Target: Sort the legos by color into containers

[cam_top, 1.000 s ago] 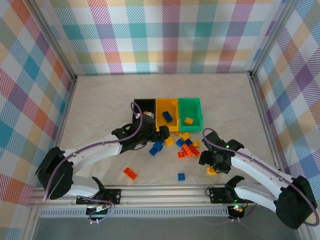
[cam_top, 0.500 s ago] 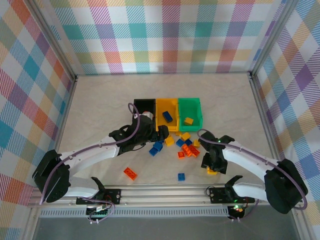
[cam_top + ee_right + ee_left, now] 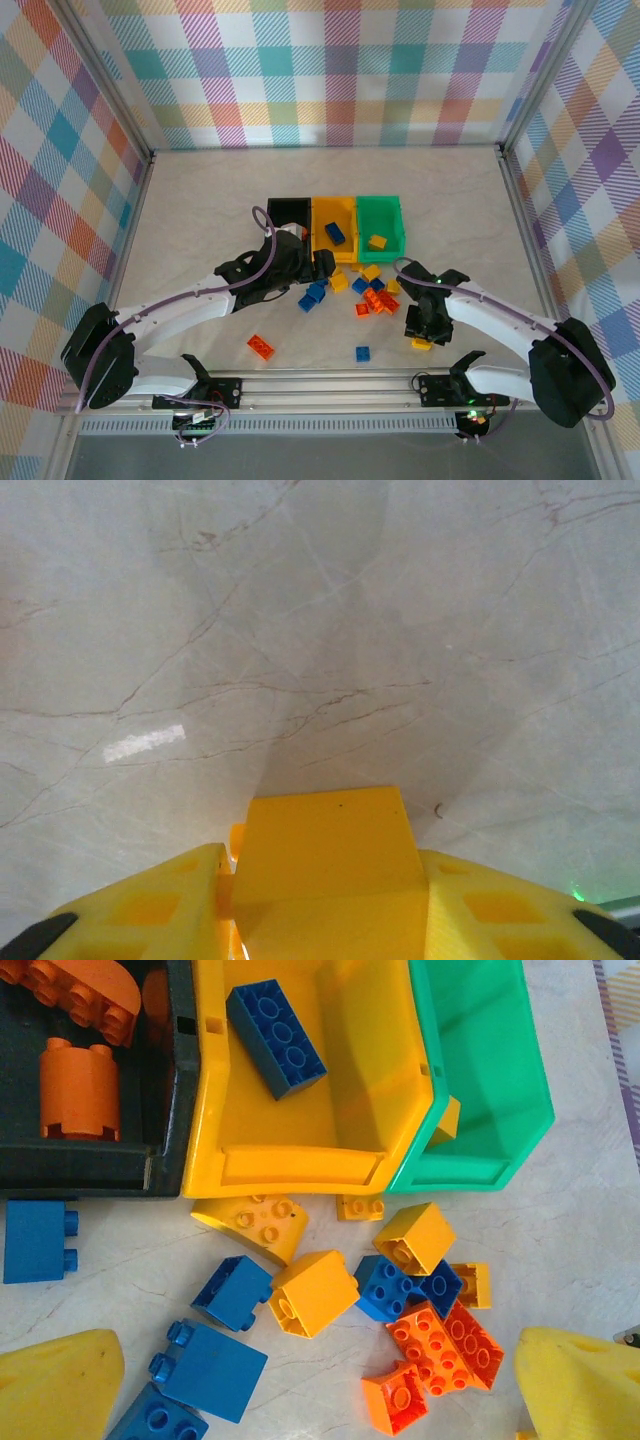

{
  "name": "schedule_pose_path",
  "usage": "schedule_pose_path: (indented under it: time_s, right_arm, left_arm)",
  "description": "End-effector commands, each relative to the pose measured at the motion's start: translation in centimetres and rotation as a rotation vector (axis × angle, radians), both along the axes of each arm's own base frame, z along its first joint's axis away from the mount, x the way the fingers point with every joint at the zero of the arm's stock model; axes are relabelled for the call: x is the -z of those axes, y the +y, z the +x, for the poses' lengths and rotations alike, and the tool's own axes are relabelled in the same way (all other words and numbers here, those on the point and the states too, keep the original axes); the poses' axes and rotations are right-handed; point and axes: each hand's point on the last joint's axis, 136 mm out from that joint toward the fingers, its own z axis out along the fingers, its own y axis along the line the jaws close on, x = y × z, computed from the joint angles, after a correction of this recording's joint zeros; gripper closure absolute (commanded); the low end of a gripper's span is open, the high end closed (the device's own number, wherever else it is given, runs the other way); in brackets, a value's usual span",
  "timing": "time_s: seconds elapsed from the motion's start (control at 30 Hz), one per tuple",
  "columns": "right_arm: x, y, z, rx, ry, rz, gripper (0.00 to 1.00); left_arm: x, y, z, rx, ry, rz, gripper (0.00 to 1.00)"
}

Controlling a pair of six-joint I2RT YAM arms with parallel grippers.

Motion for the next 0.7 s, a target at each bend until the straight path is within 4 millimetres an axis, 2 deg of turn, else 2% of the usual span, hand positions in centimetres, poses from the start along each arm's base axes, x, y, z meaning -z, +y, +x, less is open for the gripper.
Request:
schedule_pose_path:
  time_s: [0.0, 0.13, 0.23, 0.4, 0.5, 0.67]
  right_arm:
    - [-0.4, 1.1, 0.3, -0.008, -0.020, 0.072, 0.59]
    - [-1.7, 2.2, 1.7, -0.020, -0.107, 0.140, 0.61]
    - [-4.9, 3.9, 4.5, -0.073, -0.274, 0.230, 0.62]
    - [-10.9, 7.9, 11.0, -0.220, -0.525, 0.315, 0.63]
    - [-12.5, 9.5, 15.5, -0.248, -0.637, 0.297, 0.62]
    - [-12.8, 10.8, 22.9, -0.244, -0.715, 0.221, 0.61]
  left_arm:
    - [-0.4, 0.8, 0.1, -0.029, -0.004, 0.005, 0.00]
    - [-0.4, 1.2, -0.2, -0.029, -0.003, 0.013, 0.00]
    - [-0.7, 1.7, -0.6, -0.028, -0.006, 0.020, 0.00]
    - [-0.8, 3.0, -1.6, -0.037, -0.014, 0.019, 0.00]
    - [-0.2, 4.1, -2.5, -0.048, 0.005, 0.039, 0.00]
    - [-0.2, 5.5, -3.4, -0.069, 0.007, 0.044, 0.00]
